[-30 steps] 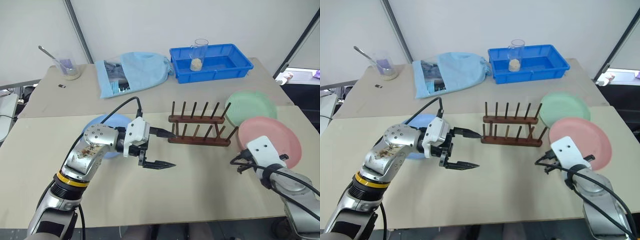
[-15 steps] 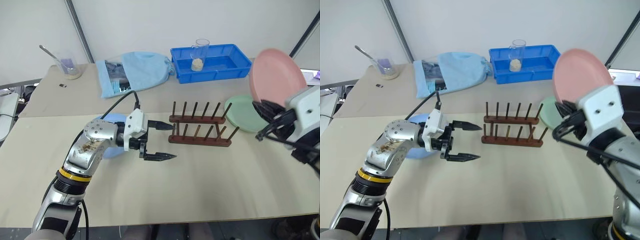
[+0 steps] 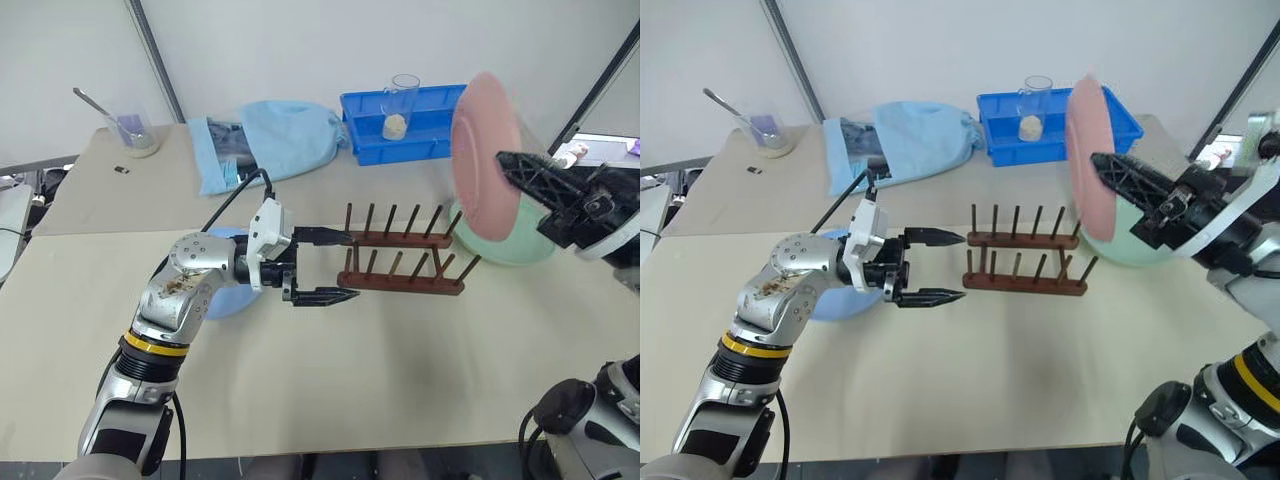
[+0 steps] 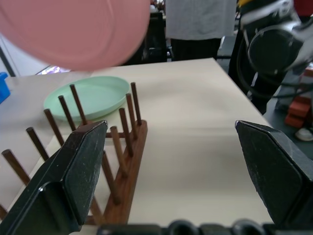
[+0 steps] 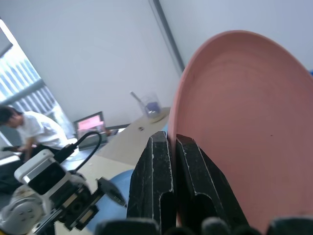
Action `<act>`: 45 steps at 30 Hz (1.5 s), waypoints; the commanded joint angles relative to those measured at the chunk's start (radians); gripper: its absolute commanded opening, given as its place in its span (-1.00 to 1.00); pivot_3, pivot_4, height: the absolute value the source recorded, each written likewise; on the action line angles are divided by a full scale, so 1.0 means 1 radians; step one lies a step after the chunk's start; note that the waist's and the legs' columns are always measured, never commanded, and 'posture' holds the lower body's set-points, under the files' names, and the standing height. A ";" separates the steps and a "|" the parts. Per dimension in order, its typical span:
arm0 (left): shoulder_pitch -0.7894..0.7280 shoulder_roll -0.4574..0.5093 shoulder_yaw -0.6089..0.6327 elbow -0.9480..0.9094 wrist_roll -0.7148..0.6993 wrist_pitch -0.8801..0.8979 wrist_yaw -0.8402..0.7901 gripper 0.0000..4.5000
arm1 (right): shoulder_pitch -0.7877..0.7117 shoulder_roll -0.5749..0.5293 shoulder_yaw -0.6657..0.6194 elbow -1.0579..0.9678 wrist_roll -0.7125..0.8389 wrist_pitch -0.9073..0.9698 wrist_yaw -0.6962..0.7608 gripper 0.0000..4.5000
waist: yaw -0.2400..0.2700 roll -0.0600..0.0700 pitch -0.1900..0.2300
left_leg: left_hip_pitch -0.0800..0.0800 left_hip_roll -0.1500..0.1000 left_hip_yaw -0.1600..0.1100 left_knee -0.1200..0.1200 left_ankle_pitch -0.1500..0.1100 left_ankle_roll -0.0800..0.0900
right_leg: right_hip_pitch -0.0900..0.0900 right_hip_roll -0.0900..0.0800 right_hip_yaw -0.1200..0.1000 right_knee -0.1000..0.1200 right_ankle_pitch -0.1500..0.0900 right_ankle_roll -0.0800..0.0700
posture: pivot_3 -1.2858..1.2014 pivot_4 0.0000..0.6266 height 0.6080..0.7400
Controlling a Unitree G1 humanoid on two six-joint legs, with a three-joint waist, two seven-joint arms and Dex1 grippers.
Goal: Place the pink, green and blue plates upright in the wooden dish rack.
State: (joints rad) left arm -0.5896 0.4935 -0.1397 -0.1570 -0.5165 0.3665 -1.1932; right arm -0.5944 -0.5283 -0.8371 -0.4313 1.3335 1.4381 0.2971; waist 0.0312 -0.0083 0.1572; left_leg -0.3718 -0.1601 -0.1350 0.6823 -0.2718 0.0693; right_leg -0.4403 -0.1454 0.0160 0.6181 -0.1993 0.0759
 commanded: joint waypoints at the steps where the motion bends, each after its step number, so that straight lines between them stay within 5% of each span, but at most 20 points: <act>1: -0.007 0.011 0.019 -0.044 -0.027 0.013 -0.003 1.00 | 0.051 -0.037 0.009 0.008 0.178 -0.100 -0.117 -0.99 | -0.002 0.000 0.000 | 0.000 0.000 0.000 0.000 0.000 0.000 | 0.000 0.000 0.000 0.000 0.000 0.000 | 0.03 -0.52 1.00; 11: -0.012 0.009 0.019 -0.041 -0.032 0.013 -0.004 1.00 | 0.166 -0.152 0.111 0.099 0.347 -0.320 -0.240 -0.99 | -0.021 0.000 0.000 | 0.001 0.000 0.000 0.000 0.001 -0.001 | 0.001 0.001 0.000 0.000 0.002 0.000 | 0.03 -0.52 1.00; 27: -0.008 0.005 0.021 -0.051 -0.053 0.010 -0.003 1.00 | 0.102 -0.250 0.277 0.358 0.378 -0.407 -0.298 -0.99 | -0.019 0.000 0.000 | 0.000 0.000 0.000 0.000 0.001 -0.001 | 0.001 0.001 0.000 -0.002 0.002 0.000 | 0.03 -0.52 1.00; 40: 0.022 0.009 0.026 -0.071 -0.046 0.009 0.023 1.00 | 0.039 -0.360 0.227 0.396 0.238 -0.472 -0.273 0.98 | -0.019 0.000 0.000 | 0.000 0.000 0.000 0.000 0.001 0.000 | 0.001 0.001 0.000 -0.002 0.003 0.001 | 0.03 -0.52 1.00; 45: 0.031 0.024 0.023 -0.091 -0.056 0.036 0.027 1.00 | 0.139 -0.585 0.297 0.353 -0.076 -0.518 0.034 0.98 | -0.014 0.000 0.000 | 0.000 0.000 0.000 0.000 0.000 0.000 | 0.001 0.001 -0.001 -0.003 0.003 0.001 | 0.03 -0.52 1.00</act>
State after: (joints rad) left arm -0.5534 0.5082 -0.1339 -0.2071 -0.5525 0.3956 -1.1674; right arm -0.4773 -1.0749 -0.5561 -0.0332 1.3568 0.9533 0.2151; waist 0.0176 -0.0081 0.1571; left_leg -0.3722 -0.1603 -0.1347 0.6823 -0.2718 0.0697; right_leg -0.4393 -0.1435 0.0148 0.6143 -0.1968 0.0768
